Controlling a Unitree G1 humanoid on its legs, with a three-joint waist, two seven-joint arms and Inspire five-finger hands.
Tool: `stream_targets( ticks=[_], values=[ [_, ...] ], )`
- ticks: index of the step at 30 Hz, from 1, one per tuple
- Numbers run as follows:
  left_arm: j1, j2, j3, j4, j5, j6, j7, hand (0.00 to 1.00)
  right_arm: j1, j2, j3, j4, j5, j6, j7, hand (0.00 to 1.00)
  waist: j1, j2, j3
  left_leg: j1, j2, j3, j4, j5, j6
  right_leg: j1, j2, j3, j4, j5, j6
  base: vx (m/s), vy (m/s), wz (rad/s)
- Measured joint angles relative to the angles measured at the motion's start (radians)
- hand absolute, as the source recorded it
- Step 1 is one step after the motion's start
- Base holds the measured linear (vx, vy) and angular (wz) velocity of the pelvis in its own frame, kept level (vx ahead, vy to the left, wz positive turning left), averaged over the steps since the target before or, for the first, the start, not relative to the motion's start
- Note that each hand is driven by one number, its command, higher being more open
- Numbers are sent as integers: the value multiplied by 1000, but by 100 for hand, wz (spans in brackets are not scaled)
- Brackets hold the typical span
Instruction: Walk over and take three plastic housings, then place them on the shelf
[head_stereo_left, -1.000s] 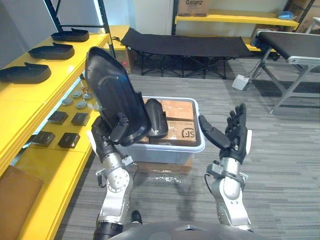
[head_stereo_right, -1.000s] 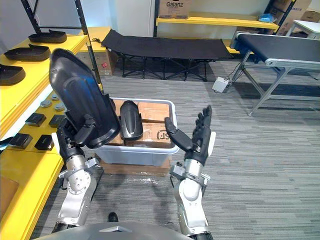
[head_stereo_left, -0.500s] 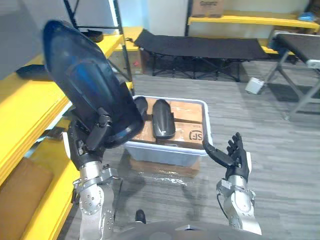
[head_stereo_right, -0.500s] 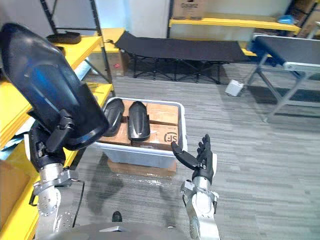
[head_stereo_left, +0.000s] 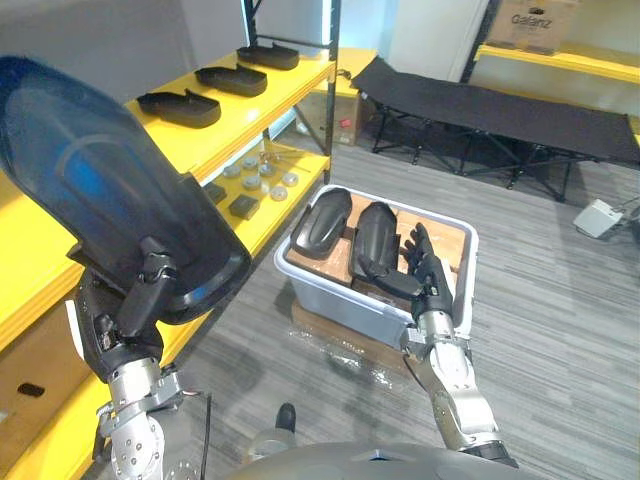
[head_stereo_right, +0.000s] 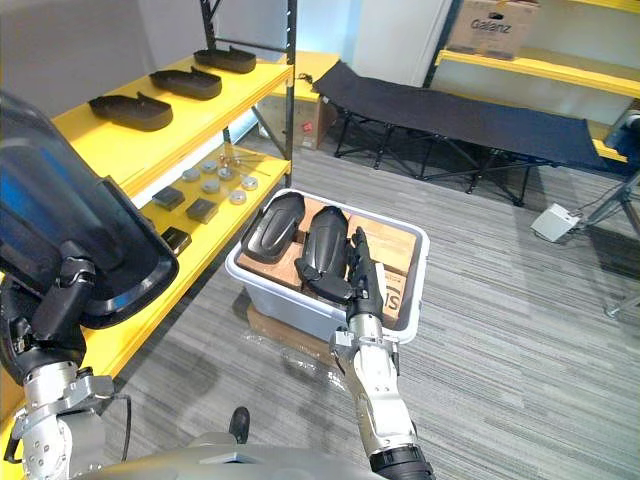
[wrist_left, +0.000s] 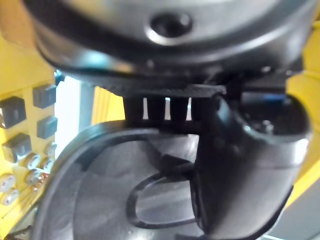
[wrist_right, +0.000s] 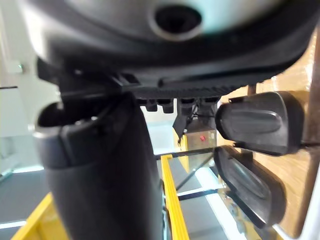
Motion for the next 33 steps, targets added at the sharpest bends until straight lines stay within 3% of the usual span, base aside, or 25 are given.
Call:
stream_targets(
  ticks=[1,3,6,11,13,14,16,17,22,24,29,30,31,32,33],
  values=[
    [-1,0,-3,1,-11,8,-13,0,7,0,-3,0,-2,1,0,100,-14,3,4,-8,6,43,0,-2,3,11,-3,-31,0,-4,7,-3,-34,131],
    [-14,-1,-30,20,-21,10,-77,0,15,-16,-28,7,-42,1,-3,100,-33,15,19,-13,23,186,5,35,45,37,-22,-116,36,-27,32,-19,16,129],
    [-16,1,-34,28,-22,9,-106,0,-5,-31,-32,38,-86,1,-13,100,-2,24,28,-16,12,191,5,45,50,39,-43,-126,50,-43,32,14,43,32],
    [-57,24,-47,65,-21,9,-136,0,-2,-27,-45,39,-77,-27,-7,100,-11,16,38,-14,-8,210,4,36,59,16,-74,-89,105,-79,47,3,33,-9],
    [-99,54,-67,82,-21,9,-183,0,10,-16,-87,37,-80,-42,-5,100,-32,4,44,-24,-18,191,4,38,62,-24,-70,8,175,-141,42,-38,-17,34],
    [-137,80,-89,98,-21,10,-212,0,21,-4,-123,27,-81,-48,-6,100,-60,-6,48,-31,-40,155,4,42,68,-48,-53,104,225,-195,28,-38,-46,68],
    [-196,110,-136,125,-20,14,-252,0,42,6,-173,19,-81,-70,-10,100,-100,-11,50,-40,-72,100,3,50,79,-59,-29,241,274,-237,13,8,-71,99],
    [-240,116,-169,143,-20,21,-273,0,53,1,-202,6,-81,-71,-10,100,-122,0,56,-47,-87,67,2,57,83,-65,-20,316,301,-235,16,47,-40,93],
    [-326,128,-200,173,-19,33,-246,0,86,1,-230,-14,-105,-91,38,100,-119,4,57,-65,-91,34,6,94,84,-39,-5,337,251,-248,-3,17,-41,29],
    [-320,119,-186,173,-19,35,-212,0,87,0,-230,-32,-144,-94,68,100,-115,22,72,-64,-80,26,11,103,80,-32,11,337,240,-252,-11,-83,-67,8],
    [-256,81,-160,171,-65,36,-171,0,98,-21,-226,-102,-158,-117,97,100,-112,67,95,-78,-48,22,55,63,47,-36,49,324,280,-277,-47,-138,-57,11],
    [-250,80,-160,171,-67,36,-170,0,99,-27,-226,-105,-157,-119,97,100,-113,66,95,-79,-47,25,55,46,36,-38,49,321,282,-278,-51,-103,-44,24],
    [-239,82,-159,171,-68,36,-168,0,104,-33,-227,-110,-156,-124,96,100,-112,43,105,-94,-44,58,76,-12,19,-46,31,316,281,-278,-58,-66,-4,15],
    [-238,82,-158,171,-68,36,-168,0,104,-31,-227,-111,-156,-128,96,100,-108,39,109,-100,-39,73,95,-17,43,-46,25,314,281,-278,-63,-47,2,3],
    [-232,82,-153,171,-67,36,-165,0,107,-33,-230,-115,-155,-129,95,100,-102,54,100,-98,-32,95,146,-16,58,-43,25,314,287,-281,-63,1,7,-5]
  ],
)
